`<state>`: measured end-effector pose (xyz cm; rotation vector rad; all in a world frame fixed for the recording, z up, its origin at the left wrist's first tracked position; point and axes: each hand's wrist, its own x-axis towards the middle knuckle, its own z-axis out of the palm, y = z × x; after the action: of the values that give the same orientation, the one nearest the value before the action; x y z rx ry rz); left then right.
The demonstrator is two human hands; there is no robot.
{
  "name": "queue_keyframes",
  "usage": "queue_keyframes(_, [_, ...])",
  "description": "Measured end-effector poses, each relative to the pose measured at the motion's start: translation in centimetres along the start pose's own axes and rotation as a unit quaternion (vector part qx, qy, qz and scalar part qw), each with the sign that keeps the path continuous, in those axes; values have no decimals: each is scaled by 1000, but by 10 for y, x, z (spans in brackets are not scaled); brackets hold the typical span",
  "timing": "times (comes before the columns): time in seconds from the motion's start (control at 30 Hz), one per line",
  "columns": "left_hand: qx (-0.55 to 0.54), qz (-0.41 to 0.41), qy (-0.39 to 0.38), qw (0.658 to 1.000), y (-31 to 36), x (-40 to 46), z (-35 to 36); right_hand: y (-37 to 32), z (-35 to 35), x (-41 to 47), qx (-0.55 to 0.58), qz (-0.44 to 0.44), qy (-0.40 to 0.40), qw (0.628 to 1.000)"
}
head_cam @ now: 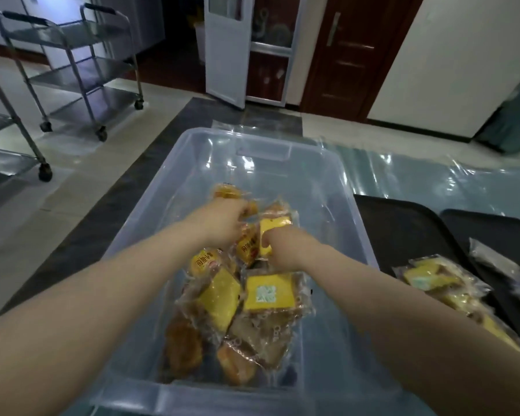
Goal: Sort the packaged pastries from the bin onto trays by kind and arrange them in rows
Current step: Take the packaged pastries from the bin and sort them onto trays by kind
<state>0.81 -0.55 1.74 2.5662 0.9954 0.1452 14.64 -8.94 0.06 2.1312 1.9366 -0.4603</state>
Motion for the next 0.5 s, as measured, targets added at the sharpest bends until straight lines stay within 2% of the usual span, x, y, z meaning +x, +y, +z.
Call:
queue_keyframes(0.07, [107,17,-43,993,-8,-1,17,4,12,3,-44,3,-48,998])
queue_keyframes(0.13, [143,26,-119,982,-12,-4,36,5,24,6,-65,0,-92,994])
queue_keyframes(0.2, [197,30,-219,955,-12,-9,56,2,37,6,-99,6,-125,987])
queue_keyframes(0.27, [263,33,-290,920,-14,-14,71,-4,50,7,-147,4,-113,983])
queue_keyframes(0.4, [300,16,-303,904,-22,-19,76,-11,53,10,-180,1,-82,980])
queue_keyframes(0.5, [307,-2,-291,906,-22,-16,74,-2,39,19,-99,51,-37,993])
